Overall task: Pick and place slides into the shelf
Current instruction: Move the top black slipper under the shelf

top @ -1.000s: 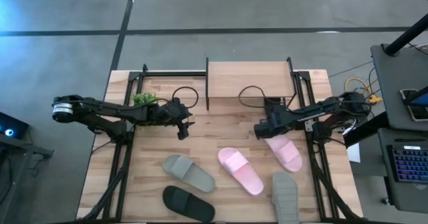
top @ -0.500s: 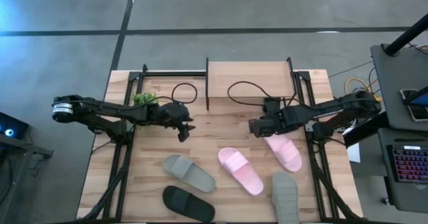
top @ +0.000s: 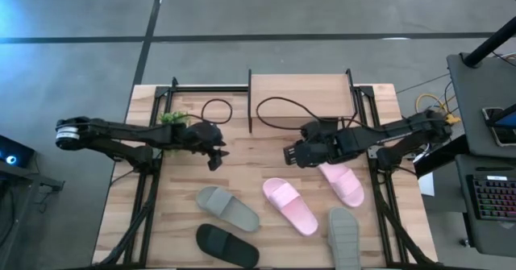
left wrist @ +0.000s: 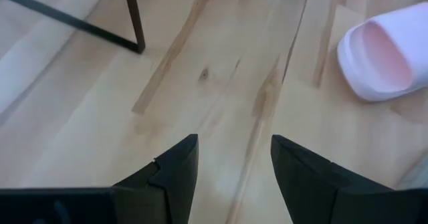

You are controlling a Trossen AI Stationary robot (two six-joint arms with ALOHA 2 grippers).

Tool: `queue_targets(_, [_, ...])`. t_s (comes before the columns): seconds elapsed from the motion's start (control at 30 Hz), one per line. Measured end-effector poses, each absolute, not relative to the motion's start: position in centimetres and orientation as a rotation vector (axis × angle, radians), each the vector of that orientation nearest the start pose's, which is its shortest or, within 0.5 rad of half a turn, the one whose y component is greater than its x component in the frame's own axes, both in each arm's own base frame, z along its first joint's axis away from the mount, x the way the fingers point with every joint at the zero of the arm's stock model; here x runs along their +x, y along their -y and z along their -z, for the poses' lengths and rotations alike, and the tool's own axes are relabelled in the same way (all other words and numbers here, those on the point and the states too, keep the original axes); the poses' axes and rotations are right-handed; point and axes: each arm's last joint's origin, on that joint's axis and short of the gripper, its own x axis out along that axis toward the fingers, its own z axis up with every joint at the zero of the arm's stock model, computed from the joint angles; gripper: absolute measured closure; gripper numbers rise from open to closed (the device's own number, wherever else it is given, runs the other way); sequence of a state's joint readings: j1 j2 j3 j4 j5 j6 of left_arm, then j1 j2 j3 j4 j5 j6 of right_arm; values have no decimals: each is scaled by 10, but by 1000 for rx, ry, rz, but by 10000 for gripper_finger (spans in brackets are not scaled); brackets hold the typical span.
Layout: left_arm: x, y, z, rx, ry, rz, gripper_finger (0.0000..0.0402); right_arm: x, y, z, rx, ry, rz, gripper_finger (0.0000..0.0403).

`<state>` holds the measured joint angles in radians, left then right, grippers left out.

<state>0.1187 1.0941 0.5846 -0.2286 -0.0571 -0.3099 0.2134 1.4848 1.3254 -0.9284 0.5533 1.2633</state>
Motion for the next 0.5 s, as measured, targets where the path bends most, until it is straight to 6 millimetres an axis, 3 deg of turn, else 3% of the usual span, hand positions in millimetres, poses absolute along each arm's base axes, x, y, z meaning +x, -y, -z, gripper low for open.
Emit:
queue_targets(0.17, [211, -27, -209, -318, -688, -281, 228, 297, -50, -316, 722, -633, 824, 394])
queue_targets(0.5, [210, -27, -208, -320, -693, -282, 228, 298, -57, -315, 738, -636, 816, 394])
